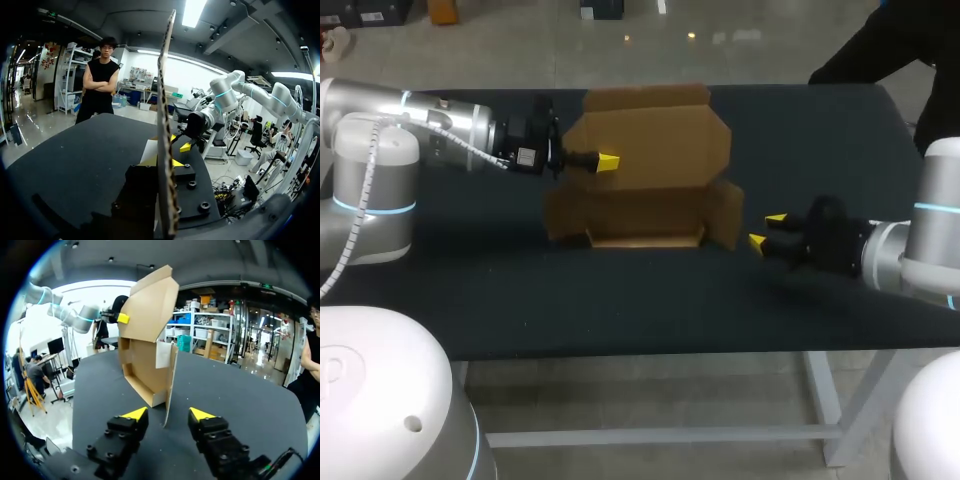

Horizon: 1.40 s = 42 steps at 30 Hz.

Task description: Assemble the packaging by folding the flat box into shape, placing the metal phone stand inside, and closing the box properly

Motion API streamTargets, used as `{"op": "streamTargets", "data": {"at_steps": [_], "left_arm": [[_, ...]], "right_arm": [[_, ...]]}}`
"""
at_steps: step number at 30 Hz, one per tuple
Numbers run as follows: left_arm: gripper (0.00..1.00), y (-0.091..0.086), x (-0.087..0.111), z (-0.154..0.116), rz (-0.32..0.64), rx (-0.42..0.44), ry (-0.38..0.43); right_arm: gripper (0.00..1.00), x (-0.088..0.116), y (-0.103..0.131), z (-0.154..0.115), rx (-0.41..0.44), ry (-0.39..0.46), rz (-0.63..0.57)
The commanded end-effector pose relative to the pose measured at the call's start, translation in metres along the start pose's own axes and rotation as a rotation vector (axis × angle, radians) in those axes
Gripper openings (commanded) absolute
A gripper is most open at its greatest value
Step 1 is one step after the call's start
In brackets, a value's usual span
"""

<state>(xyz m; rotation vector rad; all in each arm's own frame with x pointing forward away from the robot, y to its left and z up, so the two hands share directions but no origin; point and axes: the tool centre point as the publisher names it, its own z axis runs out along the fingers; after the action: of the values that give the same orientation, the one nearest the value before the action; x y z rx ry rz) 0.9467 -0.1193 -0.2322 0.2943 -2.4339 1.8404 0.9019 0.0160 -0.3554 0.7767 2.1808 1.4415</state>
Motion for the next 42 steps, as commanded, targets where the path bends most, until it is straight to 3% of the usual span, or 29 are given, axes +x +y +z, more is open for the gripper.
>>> {"op": "streamTargets", "data": {"at_steps": [1,24,29,42], "left_arm": [[0.0,0.002,0.003,0.002,0.007,-0.026,0.0],[0.0,0.01,0.009,0.003,0.02,-0.052,-0.001],[0.0,0.01,0.009,0.003,0.02,-0.052,-0.001],[0.0,0.01,0.009,0.003,0.02,-0.052,-0.001]], "right_arm": [[0.57,0.0,-0.002,0.003,-0.006,-0.001,0.0],[0.58,0.004,0.0,0.014,0.002,0.018,0.0],[0.61,-0.001,0.002,0.022,0.003,0.027,0.003],[0.58,-0.007,0.005,0.061,0.009,0.071,0.008]]}}
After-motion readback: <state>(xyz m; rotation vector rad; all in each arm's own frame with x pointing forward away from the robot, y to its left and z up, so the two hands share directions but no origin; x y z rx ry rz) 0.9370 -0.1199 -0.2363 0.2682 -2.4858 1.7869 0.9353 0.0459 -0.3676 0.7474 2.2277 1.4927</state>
